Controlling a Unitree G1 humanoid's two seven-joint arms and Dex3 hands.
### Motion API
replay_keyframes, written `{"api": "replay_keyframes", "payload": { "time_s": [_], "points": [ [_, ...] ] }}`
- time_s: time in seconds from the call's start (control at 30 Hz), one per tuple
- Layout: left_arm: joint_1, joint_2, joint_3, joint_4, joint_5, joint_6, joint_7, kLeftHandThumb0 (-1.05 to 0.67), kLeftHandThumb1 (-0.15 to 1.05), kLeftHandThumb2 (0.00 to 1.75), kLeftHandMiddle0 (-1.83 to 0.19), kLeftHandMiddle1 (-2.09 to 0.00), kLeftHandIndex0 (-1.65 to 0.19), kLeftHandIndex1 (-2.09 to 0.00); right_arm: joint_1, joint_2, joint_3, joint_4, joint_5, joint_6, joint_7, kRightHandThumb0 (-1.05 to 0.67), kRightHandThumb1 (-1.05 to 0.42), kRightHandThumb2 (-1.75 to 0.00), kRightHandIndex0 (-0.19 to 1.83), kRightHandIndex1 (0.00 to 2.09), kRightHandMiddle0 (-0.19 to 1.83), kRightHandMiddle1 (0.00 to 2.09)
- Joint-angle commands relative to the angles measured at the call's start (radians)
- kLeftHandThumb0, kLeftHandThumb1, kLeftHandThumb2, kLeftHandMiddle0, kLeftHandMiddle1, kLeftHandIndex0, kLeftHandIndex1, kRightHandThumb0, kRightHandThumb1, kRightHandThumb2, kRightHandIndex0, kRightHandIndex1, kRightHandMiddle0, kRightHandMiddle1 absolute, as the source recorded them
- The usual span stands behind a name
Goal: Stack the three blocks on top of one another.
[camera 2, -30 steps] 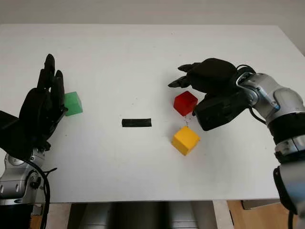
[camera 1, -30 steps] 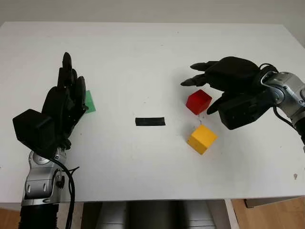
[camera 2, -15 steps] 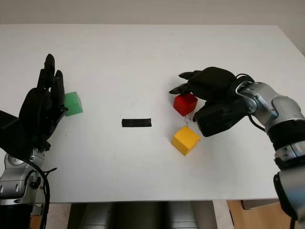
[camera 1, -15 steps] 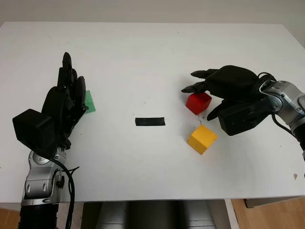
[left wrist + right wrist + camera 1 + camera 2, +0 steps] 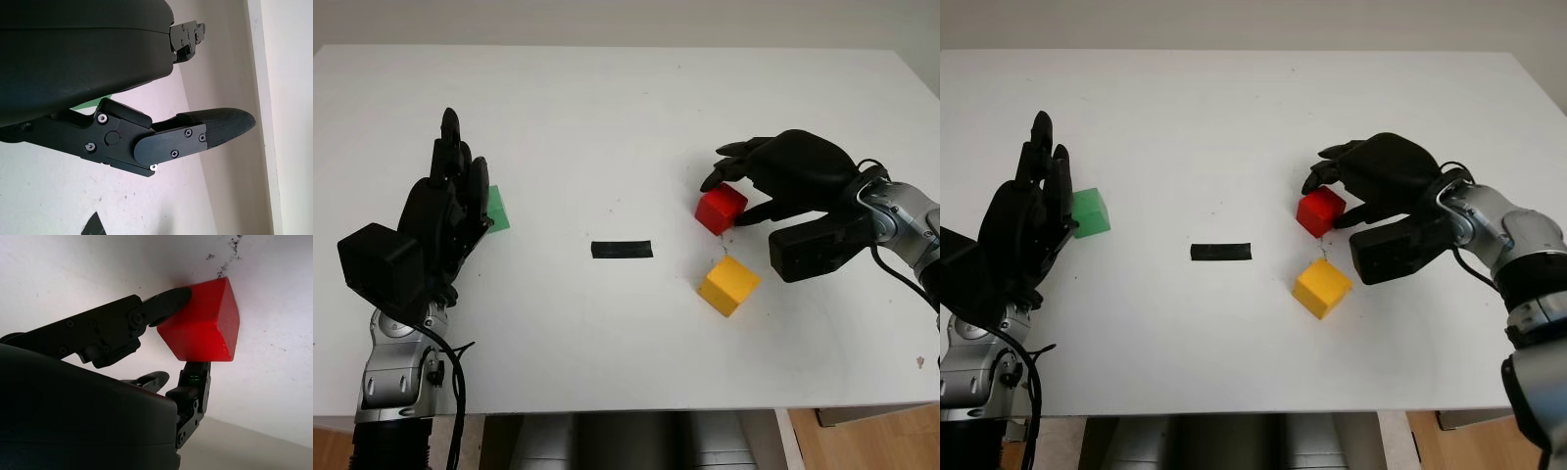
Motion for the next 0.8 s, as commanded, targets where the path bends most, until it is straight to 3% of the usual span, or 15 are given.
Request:
{"api": "replay_keyframes", "payload": {
  "time_s": [0.0, 0.2, 0.57, 0.77],
  "points": [
    [-0.002, 0.005, 0.003, -0.017, -0.005, -0.007, -0.005, -0.77, 1.05, 0.64, 0.19, 0.00, 0.19, 0.00, -0.033, 0.000, 0.008, 0.018, -0.012, -0.004, -0.028, -0.29, -0.96, -0.05, 0.52, 0.09, 0.37, 1.36],
    [0.000, 0.004, 0.000, -0.019, 0.001, -0.007, 0.000, -0.78, 1.05, 0.63, 0.19, 0.00, 0.19, 0.00, -0.045, 0.014, 0.008, 0.065, 0.008, -0.014, -0.035, -0.30, -0.92, -0.05, 0.51, 0.08, 0.44, 1.28],
    [0.000, 0.000, 0.000, -0.016, -0.002, -0.005, 0.000, -0.76, 1.05, 0.63, 0.19, 0.00, 0.19, 0.00, -0.027, 0.084, -0.130, 0.077, 0.336, 0.007, 0.289, -0.30, -0.94, -0.05, 0.41, 0.03, 0.37, 1.37],
    [0.002, 0.002, -0.003, -0.019, 0.000, -0.005, -0.002, -0.77, 1.05, 0.63, 0.19, 0.00, 0.19, 0.00, -0.034, 0.130, -0.198, -0.006, 0.494, 0.063, 0.486, -0.31, -0.94, -0.05, 0.35, 0.01, 0.33, 1.50]
  ]
}}
